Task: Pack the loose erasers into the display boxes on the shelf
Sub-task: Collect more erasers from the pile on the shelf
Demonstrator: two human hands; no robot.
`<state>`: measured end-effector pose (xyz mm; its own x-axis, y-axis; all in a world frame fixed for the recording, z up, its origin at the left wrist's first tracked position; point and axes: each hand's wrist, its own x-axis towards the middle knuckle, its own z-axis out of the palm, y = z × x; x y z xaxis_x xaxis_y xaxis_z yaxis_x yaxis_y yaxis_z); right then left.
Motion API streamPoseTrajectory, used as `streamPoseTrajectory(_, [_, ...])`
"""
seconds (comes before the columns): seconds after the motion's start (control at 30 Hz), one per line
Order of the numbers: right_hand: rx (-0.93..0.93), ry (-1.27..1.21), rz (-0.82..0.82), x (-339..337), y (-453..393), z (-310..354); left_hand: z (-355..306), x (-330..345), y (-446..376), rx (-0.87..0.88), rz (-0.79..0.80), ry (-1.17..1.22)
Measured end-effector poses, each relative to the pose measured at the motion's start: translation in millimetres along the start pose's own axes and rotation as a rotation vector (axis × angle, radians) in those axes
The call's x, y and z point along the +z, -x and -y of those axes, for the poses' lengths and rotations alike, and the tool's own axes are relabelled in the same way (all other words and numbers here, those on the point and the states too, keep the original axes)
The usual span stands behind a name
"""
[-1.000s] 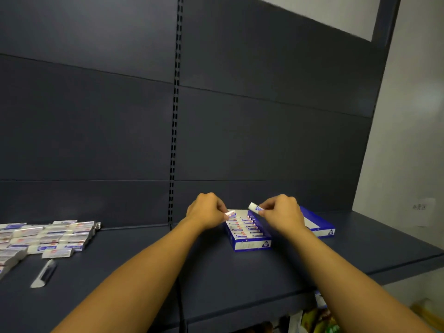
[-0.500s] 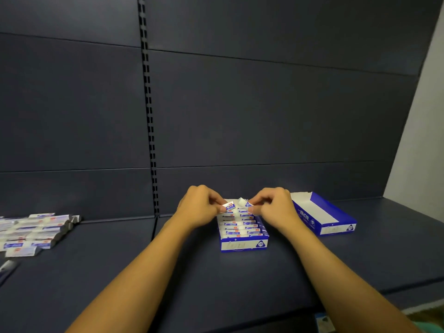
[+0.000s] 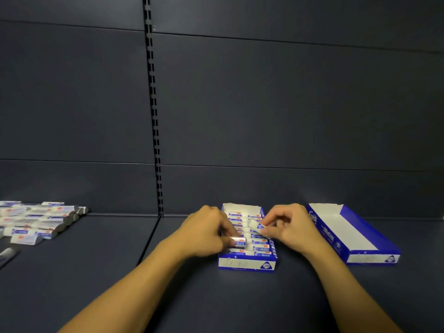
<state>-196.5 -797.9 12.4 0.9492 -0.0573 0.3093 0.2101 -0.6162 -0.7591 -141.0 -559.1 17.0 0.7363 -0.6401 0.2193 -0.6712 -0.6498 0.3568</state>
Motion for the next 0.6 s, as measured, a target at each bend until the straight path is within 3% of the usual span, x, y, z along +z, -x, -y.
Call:
streamPoseTrajectory(0.13, [-0.017,0.067,0.07,3.6,0.3,4.7,-0.7,0.5,-0.1,0.021,0.057,-0.062])
streamPoseTrajectory(0.6, [0.034,0.324,0.254,6.6,7.2,11.6,4.2,8.0,0.1,0.033,0.124,0.051])
